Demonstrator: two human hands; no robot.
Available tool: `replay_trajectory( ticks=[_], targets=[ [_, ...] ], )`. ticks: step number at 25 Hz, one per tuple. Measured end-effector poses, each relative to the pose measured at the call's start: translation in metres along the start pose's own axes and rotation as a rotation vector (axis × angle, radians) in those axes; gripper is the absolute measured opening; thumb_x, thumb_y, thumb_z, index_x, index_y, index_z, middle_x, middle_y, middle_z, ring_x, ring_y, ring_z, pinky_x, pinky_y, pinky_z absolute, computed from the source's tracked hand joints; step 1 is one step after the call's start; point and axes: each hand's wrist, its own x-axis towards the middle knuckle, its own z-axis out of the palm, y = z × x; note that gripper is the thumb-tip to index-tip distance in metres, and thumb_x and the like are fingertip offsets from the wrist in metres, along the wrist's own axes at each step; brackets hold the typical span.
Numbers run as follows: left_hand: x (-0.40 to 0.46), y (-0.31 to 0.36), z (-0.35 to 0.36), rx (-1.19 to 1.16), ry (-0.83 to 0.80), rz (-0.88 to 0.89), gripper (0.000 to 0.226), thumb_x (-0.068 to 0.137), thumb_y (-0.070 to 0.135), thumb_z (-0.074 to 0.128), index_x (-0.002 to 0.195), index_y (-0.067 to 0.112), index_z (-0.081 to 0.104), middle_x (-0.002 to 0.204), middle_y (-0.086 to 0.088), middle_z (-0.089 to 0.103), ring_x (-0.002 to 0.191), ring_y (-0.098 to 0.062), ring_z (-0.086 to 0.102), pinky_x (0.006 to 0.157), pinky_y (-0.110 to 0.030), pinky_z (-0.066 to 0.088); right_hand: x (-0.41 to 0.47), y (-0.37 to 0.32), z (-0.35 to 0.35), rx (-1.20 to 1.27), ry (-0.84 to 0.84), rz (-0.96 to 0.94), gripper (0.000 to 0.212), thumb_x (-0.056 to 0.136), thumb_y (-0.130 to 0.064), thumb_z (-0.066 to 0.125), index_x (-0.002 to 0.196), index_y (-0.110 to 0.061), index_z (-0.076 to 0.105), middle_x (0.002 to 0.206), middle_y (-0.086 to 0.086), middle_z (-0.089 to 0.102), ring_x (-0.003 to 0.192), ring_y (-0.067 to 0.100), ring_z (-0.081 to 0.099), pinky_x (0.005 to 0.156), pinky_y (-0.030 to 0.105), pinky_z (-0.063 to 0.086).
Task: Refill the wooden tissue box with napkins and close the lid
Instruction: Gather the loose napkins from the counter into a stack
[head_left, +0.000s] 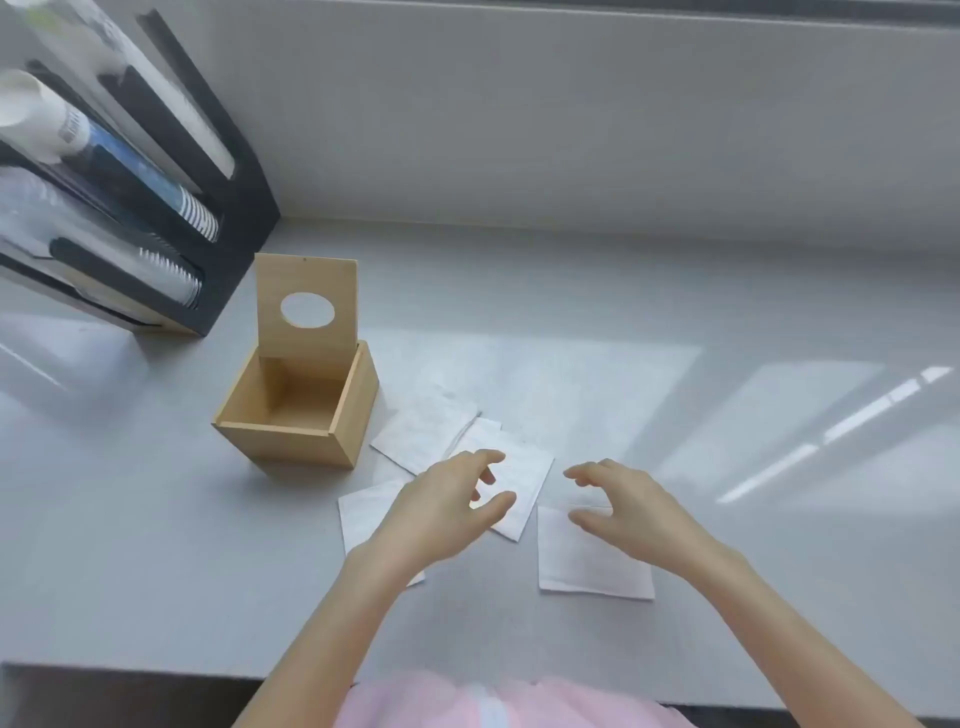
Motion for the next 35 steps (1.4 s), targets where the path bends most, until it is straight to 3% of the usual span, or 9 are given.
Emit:
replay_trajectory(
  ticks=[5, 12, 16, 19, 22, 25, 28, 30, 35],
  targets=[
    [0.007, -0.004, 0.029, -0.001, -0.076, -0.054, 0.044, 0.091, 0.039, 0.047, 0.133, 0.027, 0.041, 0.126, 0.01, 0.053, 0.111, -0.009, 0.052, 0.089, -0.026, 0.042, 0.007, 0.007, 0.014, -0.078, -0.032, 0.036, 0.047, 0.089, -0.03, 0.053, 0.135, -0.025, 0.042, 0.129, -0.003, 0.048, 0.123, 0.015, 0.041, 0.095, 0.027, 0.039],
    [0.015, -0.007, 0.056, 0.115, -0.012, -0.019, 0.046, 0.091, 0.039, 0.046, 0.133, 0.024, 0.042, 0.131, 0.004, 0.044, 0.121, -0.015, 0.038, 0.098, -0.025, 0.032, 0.019, 0.0, 0.02, -0.204, -0.053, 0.061, 0.036, 0.086, -0.026, 0.054, 0.12, -0.02, 0.047, 0.122, 0.0, 0.05, 0.116, 0.021, 0.041, 0.091, 0.028, 0.034],
    [0.015, -0.009, 0.063, 0.14, 0.004, -0.028, 0.043, 0.089, 0.043, 0.048, 0.129, 0.027, 0.046, 0.13, 0.003, 0.04, 0.12, -0.016, 0.037, 0.096, -0.027, 0.029, 0.022, -0.002, 0.021, -0.202, -0.128, 0.098, 0.024, 0.087, -0.021, 0.049, 0.11, -0.017, 0.053, 0.109, 0.002, 0.056, 0.109, 0.022, 0.045, 0.077, 0.026, 0.03],
    [0.015, -0.01, 0.064, 0.132, 0.013, -0.037, 0.044, 0.087, 0.045, 0.049, 0.128, 0.028, 0.046, 0.13, 0.004, 0.039, 0.119, -0.015, 0.036, 0.096, -0.027, 0.028, 0.019, -0.003, 0.023, -0.121, -0.145, 0.102, 0.005, 0.086, -0.019, 0.048, 0.087, -0.022, 0.052, 0.087, -0.003, 0.049, 0.09, 0.018, 0.045, 0.059, 0.024, 0.031],
    [0.015, -0.009, 0.062, 0.1, -0.004, -0.052, 0.045, 0.087, 0.047, 0.049, 0.128, 0.028, 0.048, 0.13, 0.006, 0.042, 0.121, -0.014, 0.037, 0.099, -0.028, 0.027, 0.013, -0.003, 0.02, 0.1, -0.113, 0.107, 0.01, 0.085, -0.019, 0.052, 0.074, -0.018, 0.052, 0.072, -0.007, 0.048, 0.07, 0.015, 0.046, 0.052, 0.021, 0.03],
    [0.011, -0.007, 0.054, -0.215, 0.012, -0.102, 0.034, 0.087, 0.04, 0.055, 0.115, 0.022, 0.058, 0.117, 0.004, 0.059, 0.111, -0.016, 0.052, 0.096, -0.026, 0.039, 0.008, -0.012, 0.007, 0.341, -0.039, 0.092, 0.01, 0.085, -0.019, 0.056, 0.081, -0.011, 0.06, 0.068, -0.007, 0.054, 0.061, 0.007, 0.048, 0.049, 0.014, 0.032],
    [0.007, -0.008, 0.045, -0.616, 0.054, -0.178, 0.02, 0.087, 0.029, 0.059, 0.101, 0.015, 0.063, 0.095, 0.003, 0.067, 0.089, -0.014, 0.061, 0.07, -0.009, 0.043, 0.005, -0.022, 0.0, 0.583, -0.008, 0.086, 0.011, 0.086, -0.019, 0.058, 0.075, -0.018, 0.059, 0.071, -0.006, 0.059, 0.067, 0.011, 0.054, 0.057, 0.02, 0.037],
    [0.002, -0.009, 0.038, -0.834, 0.054, -0.225, 0.016, 0.088, 0.024, 0.058, 0.1, 0.015, 0.062, 0.093, 0.004, 0.067, 0.086, -0.01, 0.063, 0.067, -0.007, 0.045, 0.004, -0.028, 0.002, 0.754, 0.024, 0.095, 0.007, 0.087, -0.018, 0.059, 0.081, -0.018, 0.063, 0.079, -0.004, 0.064, 0.073, 0.012, 0.058, 0.063, 0.022, 0.04],
    [-0.009, -0.019, 0.035, -1.129, 0.026, -0.309, 0.027, 0.086, 0.027, 0.06, 0.107, 0.011, 0.066, 0.108, -0.009, 0.071, 0.1, -0.023, 0.066, 0.088, -0.034, 0.049, 0.005, -0.044, 0.019, 1.026, 0.077, 0.097, 0.018, 0.089, -0.01, 0.059, 0.105, -0.012, 0.066, 0.096, -0.004, 0.069, 0.087, 0.011, 0.066, 0.074, 0.019, 0.051]
  ],
)
